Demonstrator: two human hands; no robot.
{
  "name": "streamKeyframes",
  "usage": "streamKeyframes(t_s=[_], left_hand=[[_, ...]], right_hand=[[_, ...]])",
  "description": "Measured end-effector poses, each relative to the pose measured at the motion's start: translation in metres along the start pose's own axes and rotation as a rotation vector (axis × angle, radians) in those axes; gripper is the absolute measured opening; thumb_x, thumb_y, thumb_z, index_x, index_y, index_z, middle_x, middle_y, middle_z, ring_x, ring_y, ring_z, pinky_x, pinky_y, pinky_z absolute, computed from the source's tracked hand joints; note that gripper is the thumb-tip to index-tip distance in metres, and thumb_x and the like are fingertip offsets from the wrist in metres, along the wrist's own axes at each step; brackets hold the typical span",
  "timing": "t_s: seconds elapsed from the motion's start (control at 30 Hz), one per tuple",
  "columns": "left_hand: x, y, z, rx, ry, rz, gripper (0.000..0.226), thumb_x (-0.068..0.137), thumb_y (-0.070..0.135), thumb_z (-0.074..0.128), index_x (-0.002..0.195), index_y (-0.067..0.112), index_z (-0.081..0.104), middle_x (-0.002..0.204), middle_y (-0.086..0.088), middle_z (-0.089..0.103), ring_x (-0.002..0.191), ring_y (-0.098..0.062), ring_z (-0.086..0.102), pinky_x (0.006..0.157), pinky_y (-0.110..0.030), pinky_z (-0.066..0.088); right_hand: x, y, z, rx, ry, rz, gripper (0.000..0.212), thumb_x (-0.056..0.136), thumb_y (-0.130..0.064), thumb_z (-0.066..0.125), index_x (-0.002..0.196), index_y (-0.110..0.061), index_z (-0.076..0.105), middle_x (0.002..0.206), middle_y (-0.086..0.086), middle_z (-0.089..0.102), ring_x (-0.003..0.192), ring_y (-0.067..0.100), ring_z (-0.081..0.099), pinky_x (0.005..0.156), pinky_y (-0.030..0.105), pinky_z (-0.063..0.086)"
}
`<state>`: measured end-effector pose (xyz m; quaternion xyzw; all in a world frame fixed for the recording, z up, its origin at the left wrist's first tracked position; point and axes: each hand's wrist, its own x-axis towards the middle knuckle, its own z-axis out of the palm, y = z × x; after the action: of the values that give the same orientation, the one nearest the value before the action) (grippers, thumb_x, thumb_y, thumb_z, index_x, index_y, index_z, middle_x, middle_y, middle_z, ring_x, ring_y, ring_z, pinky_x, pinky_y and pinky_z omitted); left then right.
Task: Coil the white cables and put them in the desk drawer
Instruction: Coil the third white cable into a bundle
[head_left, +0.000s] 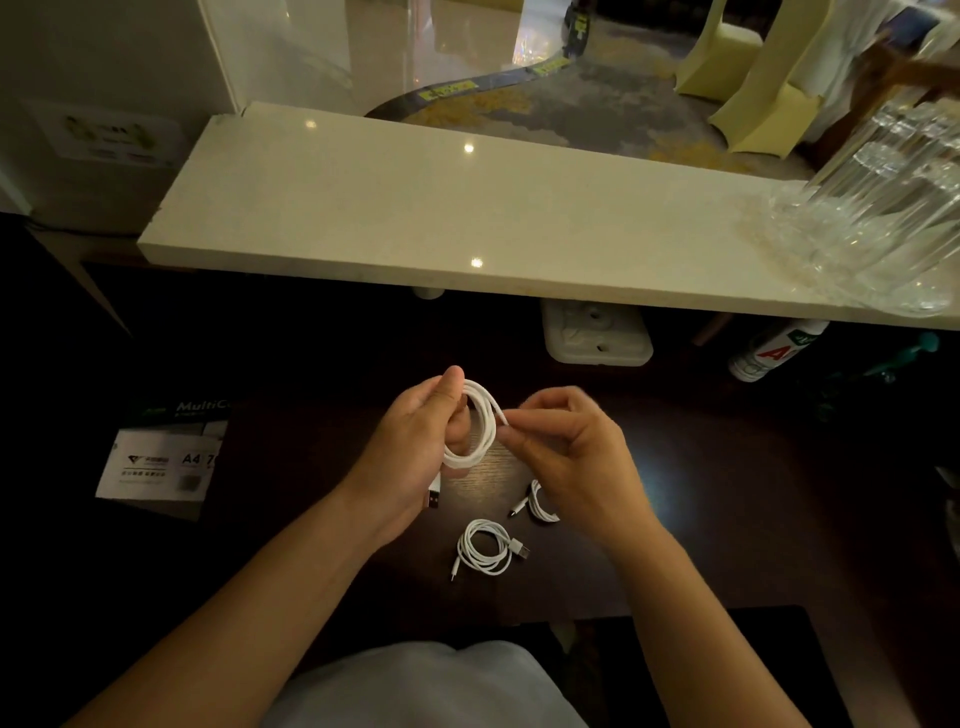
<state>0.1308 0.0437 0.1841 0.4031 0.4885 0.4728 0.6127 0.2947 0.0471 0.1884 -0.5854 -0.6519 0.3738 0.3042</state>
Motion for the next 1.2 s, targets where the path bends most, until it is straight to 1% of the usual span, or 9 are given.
streamKeyframes(t_s=[0.23,0.33,0.43,0.53,0.73,0.83,1.03,1.1,1.2], left_hand=[[-0.005,-0.001,0.011,0.081,0.042,0.032,0.039,0.105,0.028,0.036,0.071,0.014,0.05,0.046,0.013,0.05,0.046,0.002,0.049,0.054,-0.014,0.04],[-0.003,-0.006,0.008,0.132,0.121,0.089,0.037,0.103,0.029,0.041,0.082,0.001,0.053,0.074,-0.008,0.06,0.073,-0.019,0.06,0.069,-0.036,0.049],[-0.002,-0.012,0.005,0.252,0.177,0.149,0.036,0.102,0.031,0.042,0.076,0.006,0.048,0.07,-0.006,0.051,0.067,-0.02,0.051,0.066,-0.044,0.045],[0.0,-0.014,0.003,0.317,0.185,0.193,0.034,0.102,0.031,0.041,0.072,0.016,0.044,0.063,0.004,0.046,0.059,-0.011,0.044,0.06,-0.036,0.039],[0.002,-0.018,0.004,0.369,0.114,0.137,0.037,0.102,0.034,0.041,0.071,0.014,0.047,0.072,0.0,0.048,0.064,-0.009,0.046,0.062,-0.031,0.039],[0.002,-0.018,0.001,0.344,0.104,0.108,0.041,0.102,0.038,0.04,0.086,0.003,0.055,0.082,-0.02,0.057,0.071,-0.018,0.055,0.067,-0.041,0.047],[-0.005,-0.01,0.0,0.176,0.038,-0.004,0.043,0.101,0.038,0.041,0.097,0.001,0.062,0.079,-0.009,0.064,0.075,-0.022,0.062,0.076,-0.043,0.055],[-0.004,-0.01,-0.003,0.197,0.051,-0.04,0.041,0.101,0.039,0.041,0.096,0.007,0.066,0.075,-0.003,0.066,0.074,-0.019,0.064,0.077,-0.043,0.055],[-0.001,-0.014,-0.006,0.277,0.084,-0.055,0.041,0.102,0.039,0.039,0.091,0.009,0.065,0.071,-0.002,0.065,0.068,-0.015,0.062,0.071,-0.043,0.053]], right_hand=[[-0.008,-0.018,0.008,0.433,-0.106,0.206,0.013,0.082,-0.017,0.075,0.095,-0.014,0.08,0.086,0.005,0.079,0.086,0.017,0.075,0.082,0.028,0.058],[-0.008,-0.02,0.01,0.708,-0.037,0.318,0.012,0.091,-0.004,0.063,0.094,0.002,0.073,0.085,0.015,0.077,0.083,0.023,0.075,0.075,0.025,0.06],[-0.007,-0.022,0.012,0.836,-0.031,0.407,0.018,0.096,-0.005,0.055,0.093,0.008,0.066,0.085,0.017,0.073,0.082,0.022,0.073,0.075,0.025,0.06],[-0.007,-0.022,0.012,0.98,-0.043,0.437,0.01,0.09,-0.004,0.064,0.097,0.003,0.062,0.087,0.015,0.073,0.083,0.025,0.073,0.08,0.031,0.061],[-0.006,-0.022,0.022,0.718,0.068,0.399,0.04,0.07,0.011,0.078,0.105,-0.001,0.063,0.093,0.018,0.074,0.082,0.028,0.072,0.074,0.03,0.058],[-0.002,-0.021,0.021,0.891,0.063,0.467,0.042,0.07,0.016,0.074,0.106,0.0,0.062,0.095,0.02,0.072,0.079,0.028,0.072,0.079,0.035,0.057],[-0.003,-0.009,0.021,1.333,-0.093,0.576,0.061,0.07,0.014,0.067,0.127,-0.002,0.05,0.096,0.023,0.072,0.081,0.03,0.072,0.086,0.034,0.059],[-0.006,-0.007,0.022,1.247,-0.066,0.483,0.06,0.069,0.012,0.072,0.123,-0.007,0.054,0.099,0.021,0.071,0.082,0.032,0.072,0.083,0.037,0.06],[-0.01,-0.008,0.026,0.641,0.043,0.099,0.034,0.073,0.004,0.079,0.1,-0.013,0.069,0.101,0.015,0.07,0.083,0.032,0.073,0.077,0.039,0.06]])
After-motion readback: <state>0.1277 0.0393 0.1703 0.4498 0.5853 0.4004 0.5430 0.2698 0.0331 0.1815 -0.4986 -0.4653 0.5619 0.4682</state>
